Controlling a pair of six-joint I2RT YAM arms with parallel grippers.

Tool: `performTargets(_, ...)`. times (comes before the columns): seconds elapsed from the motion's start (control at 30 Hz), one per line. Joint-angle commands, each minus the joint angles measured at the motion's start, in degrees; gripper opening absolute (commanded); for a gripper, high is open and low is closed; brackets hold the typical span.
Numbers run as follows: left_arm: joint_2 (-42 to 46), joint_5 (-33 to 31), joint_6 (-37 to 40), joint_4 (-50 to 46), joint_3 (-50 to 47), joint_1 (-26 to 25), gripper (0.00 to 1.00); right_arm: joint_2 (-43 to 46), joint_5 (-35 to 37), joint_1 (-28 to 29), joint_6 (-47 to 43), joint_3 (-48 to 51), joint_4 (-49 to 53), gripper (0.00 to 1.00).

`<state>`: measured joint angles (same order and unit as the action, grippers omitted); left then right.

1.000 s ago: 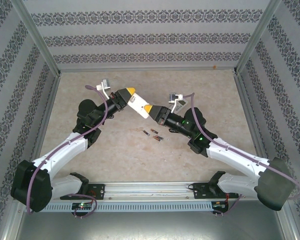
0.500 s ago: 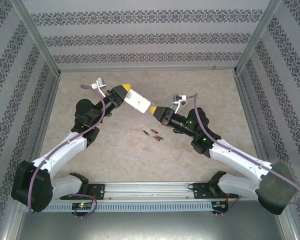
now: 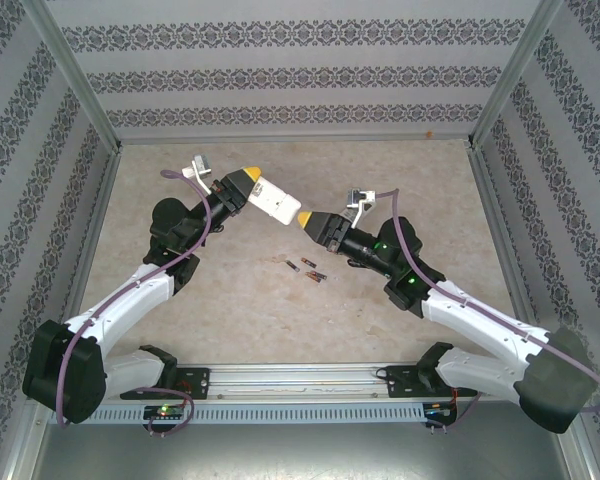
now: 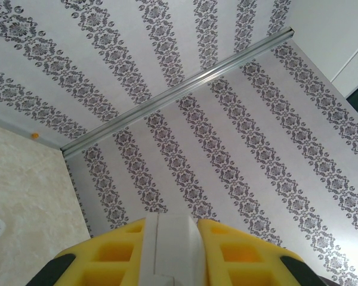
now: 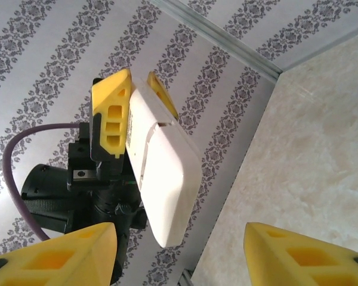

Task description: Load the batteries into the remote control

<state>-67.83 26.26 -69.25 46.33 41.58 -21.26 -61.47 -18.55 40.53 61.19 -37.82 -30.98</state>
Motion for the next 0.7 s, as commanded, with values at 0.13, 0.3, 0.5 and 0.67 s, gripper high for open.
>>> performTargets(0.13, -0.04, -0.16, -0.8, 5.26, -0.88, 0.46, 0.0, -4.15, -0.44, 0.95, 1.34, -3.99, -4.62, 0.44)
performTargets(0.3, 0.25, -0.33, -0.72, 4.86, -1.05, 0.5, 0.0, -4.71, -0.26, 1.13, 1.37, -4.45, -4.79, 0.26)
performTargets(0.5, 0.05, -0.16, -0.79, 5.19, -1.02, 0.48, 0.0, -5.14, 0.0, 1.05, 1.91, -4.18, -4.7, 0.3)
performTargets(0.67, -0.13, -0.15, -0.96, 5.25, -1.17, 0.48, 0.0, -6.02, -0.53, 1.01, 1.95, -4.72, -4.88, 0.22)
